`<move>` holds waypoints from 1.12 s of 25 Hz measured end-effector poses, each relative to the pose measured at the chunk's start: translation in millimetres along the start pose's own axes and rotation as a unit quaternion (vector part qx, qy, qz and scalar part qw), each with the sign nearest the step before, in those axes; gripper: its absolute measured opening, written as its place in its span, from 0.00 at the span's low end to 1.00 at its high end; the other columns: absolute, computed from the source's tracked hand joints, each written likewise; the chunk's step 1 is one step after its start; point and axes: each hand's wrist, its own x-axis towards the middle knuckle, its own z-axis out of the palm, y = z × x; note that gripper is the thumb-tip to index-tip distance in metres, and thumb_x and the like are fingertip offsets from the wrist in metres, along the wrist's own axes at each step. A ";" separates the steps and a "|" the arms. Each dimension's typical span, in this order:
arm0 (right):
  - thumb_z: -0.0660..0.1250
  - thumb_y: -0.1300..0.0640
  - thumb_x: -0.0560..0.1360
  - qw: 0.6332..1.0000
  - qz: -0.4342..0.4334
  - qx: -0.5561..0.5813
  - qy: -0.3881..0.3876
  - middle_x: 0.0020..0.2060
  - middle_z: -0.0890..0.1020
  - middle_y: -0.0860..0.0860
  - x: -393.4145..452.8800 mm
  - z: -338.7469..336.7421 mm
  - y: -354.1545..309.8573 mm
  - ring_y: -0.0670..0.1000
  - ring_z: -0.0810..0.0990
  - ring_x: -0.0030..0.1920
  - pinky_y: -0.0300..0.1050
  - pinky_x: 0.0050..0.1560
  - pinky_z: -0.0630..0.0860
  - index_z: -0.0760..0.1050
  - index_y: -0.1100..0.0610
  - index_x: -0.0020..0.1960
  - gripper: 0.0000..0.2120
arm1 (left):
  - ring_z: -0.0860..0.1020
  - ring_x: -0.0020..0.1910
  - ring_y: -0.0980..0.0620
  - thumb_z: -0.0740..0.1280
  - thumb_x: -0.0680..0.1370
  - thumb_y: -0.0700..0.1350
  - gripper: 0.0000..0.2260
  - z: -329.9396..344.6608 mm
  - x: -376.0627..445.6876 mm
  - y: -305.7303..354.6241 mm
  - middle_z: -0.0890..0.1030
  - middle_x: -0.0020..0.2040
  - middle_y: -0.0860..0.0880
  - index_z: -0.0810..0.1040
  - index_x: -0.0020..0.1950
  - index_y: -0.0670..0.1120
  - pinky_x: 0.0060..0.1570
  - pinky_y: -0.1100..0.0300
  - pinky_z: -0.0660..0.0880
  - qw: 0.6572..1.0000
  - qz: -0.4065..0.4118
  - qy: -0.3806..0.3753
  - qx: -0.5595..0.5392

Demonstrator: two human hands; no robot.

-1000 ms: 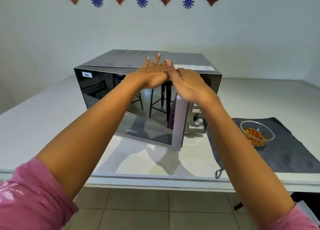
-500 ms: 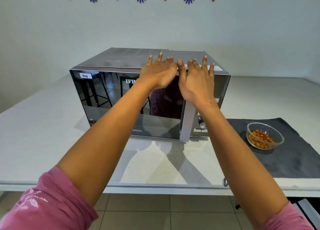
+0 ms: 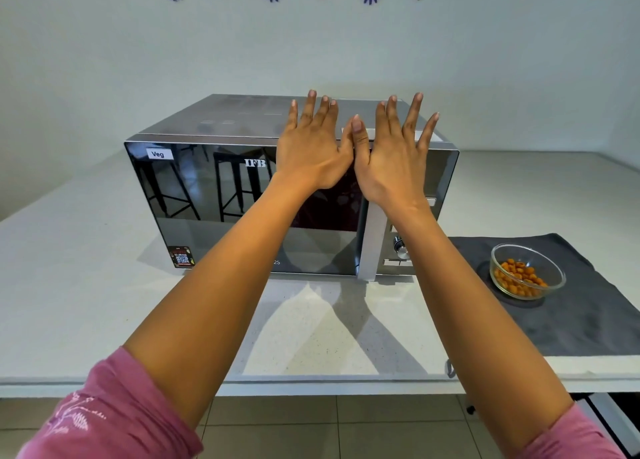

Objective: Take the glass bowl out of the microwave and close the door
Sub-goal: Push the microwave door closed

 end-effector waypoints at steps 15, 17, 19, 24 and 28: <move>0.44 0.38 0.83 0.997 0.003 0.061 0.035 0.79 0.62 0.53 0.6 3.1 1.9 0.56 0.48 0.81 0.57 0.79 0.49 0.59 0.58 0.79 0.33 | 0.44 0.79 0.49 0.41 0.83 0.59 0.30 4.4 0.1 0.5 0.54 0.81 0.46 0.51 0.80 0.43 0.77 0.49 0.41 1.000 0.009 0.028 -0.011; 0.45 0.39 0.83 0.997 0.001 0.071 0.034 0.79 0.61 0.53 1.7 2.6 2.2 0.55 0.48 0.81 0.56 0.78 0.48 0.57 0.57 0.80 0.32 | 0.44 0.79 0.49 0.42 0.83 0.58 0.29 3.8 0.2 0.0 0.53 0.81 0.46 0.50 0.80 0.44 0.77 0.49 0.41 0.999 0.012 0.032 -0.015; 0.45 0.39 0.83 0.996 0.000 0.078 0.032 0.80 0.60 0.53 1.4 2.2 2.3 0.55 0.49 0.81 0.55 0.78 0.48 0.55 0.57 0.80 0.32 | 0.44 0.79 0.49 0.42 0.83 0.58 0.29 3.3 -2.0 0.0 0.52 0.81 0.45 0.49 0.81 0.44 0.77 0.49 0.42 0.998 0.019 0.048 -0.025; 0.47 0.42 0.84 0.990 -0.018 0.131 0.056 0.81 0.55 0.53 0.1 0.9 0.6 0.53 0.52 0.81 0.53 0.79 0.50 0.52 0.56 0.81 0.30 | 0.44 0.79 0.49 0.43 0.83 0.57 0.28 2.9 -6.4 0.8 0.49 0.81 0.45 0.46 0.81 0.45 0.77 0.50 0.41 0.995 0.033 0.085 -0.038; 0.49 0.44 0.84 0.981 -0.011 0.185 0.055 0.81 0.55 0.52 -0.2 1.1 0.2 0.51 0.52 0.81 0.53 0.80 0.51 0.50 0.55 0.81 0.29 | 0.43 0.79 0.50 0.45 0.83 0.58 0.28 3.9 -10.7 1.5 0.50 0.81 0.48 0.46 0.81 0.49 0.77 0.46 0.41 0.994 0.041 0.092 -0.047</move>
